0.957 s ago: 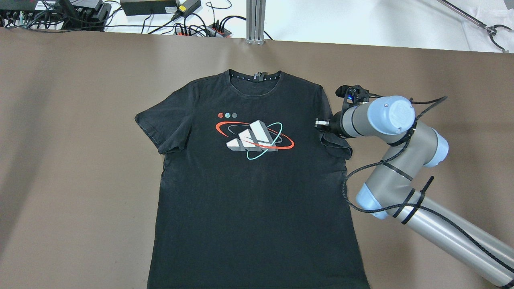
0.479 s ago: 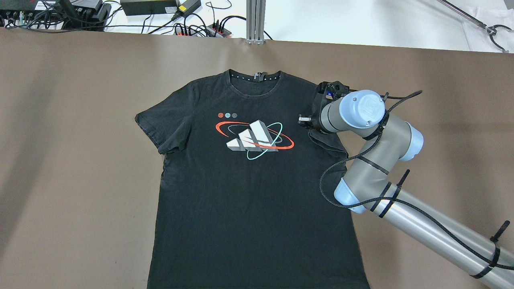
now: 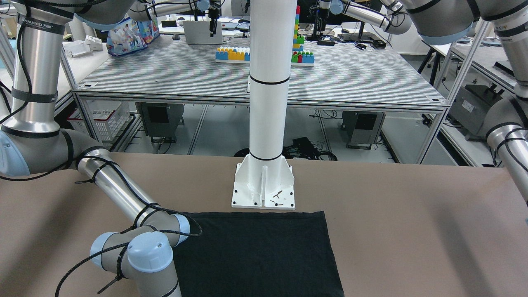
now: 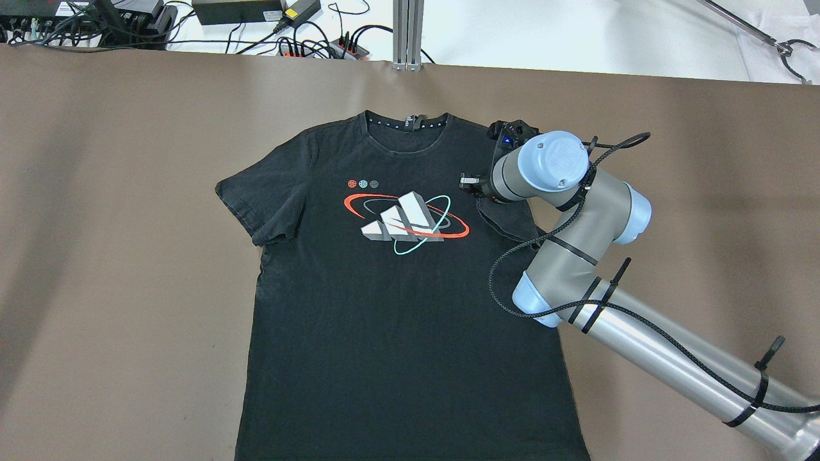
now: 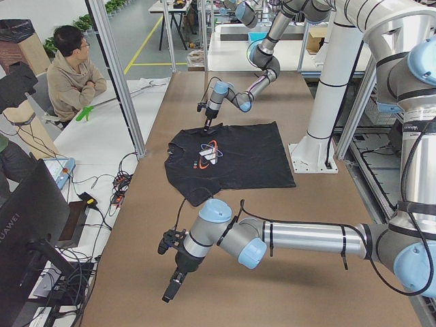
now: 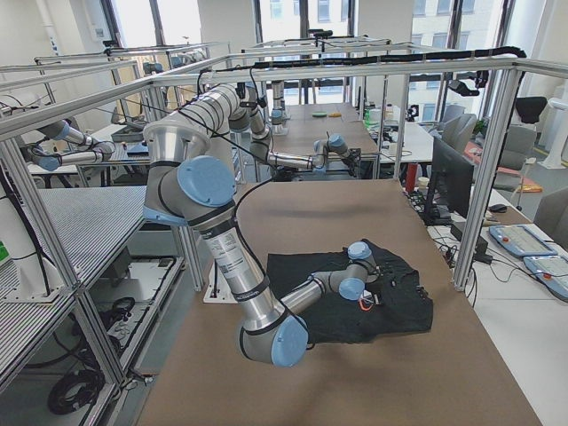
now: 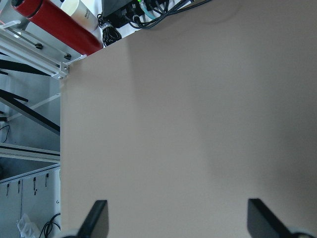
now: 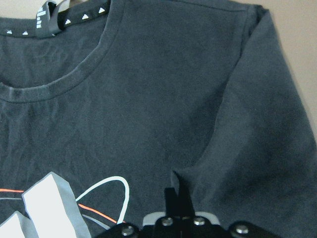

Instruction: Fold clothes

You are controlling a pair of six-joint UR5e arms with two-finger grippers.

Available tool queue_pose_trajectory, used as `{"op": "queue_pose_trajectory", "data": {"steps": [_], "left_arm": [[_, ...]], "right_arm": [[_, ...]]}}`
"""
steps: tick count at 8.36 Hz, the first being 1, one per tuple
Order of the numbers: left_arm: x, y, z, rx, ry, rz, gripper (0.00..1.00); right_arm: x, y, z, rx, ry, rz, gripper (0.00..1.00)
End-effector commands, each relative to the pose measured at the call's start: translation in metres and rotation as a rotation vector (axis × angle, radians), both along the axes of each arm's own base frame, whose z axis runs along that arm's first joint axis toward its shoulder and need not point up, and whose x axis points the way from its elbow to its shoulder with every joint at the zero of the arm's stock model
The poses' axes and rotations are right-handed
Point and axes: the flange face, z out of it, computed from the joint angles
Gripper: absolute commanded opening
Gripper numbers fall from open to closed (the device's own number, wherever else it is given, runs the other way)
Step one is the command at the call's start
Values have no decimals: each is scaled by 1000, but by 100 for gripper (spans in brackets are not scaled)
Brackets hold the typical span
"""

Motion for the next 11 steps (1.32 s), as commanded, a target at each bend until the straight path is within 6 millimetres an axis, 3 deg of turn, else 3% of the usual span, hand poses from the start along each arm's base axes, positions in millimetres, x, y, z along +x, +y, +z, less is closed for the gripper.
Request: {"op": "queue_pose_trajectory", "data": {"steps": [1, 2, 3, 5, 8, 10, 11], "left_arm": [[3, 1, 2, -2, 3, 3, 100], [13, 2, 5, -13, 24, -10, 100], [33, -5, -11, 5, 45, 5, 100], [106, -9, -64, 40, 140, 36, 100], [180, -12, -137, -80, 496, 53, 99], [272, -11, -197, -141, 621, 106, 97], [314, -2, -211, -161, 631, 139, 88]], "right_arm": [[-1, -1, -6, -19, -17, 17, 98], [-1, -1, -7, -18, -20, 18, 95], [-1, -1, -8, -17, -22, 17, 95], [2, -1, -10, -15, -26, 21, 95], [4, -2, -12, -13, -28, 22, 95], [3, -1, -9, -14, -27, 21, 95], [2, 0, -8, -16, -24, 20, 95]]}}
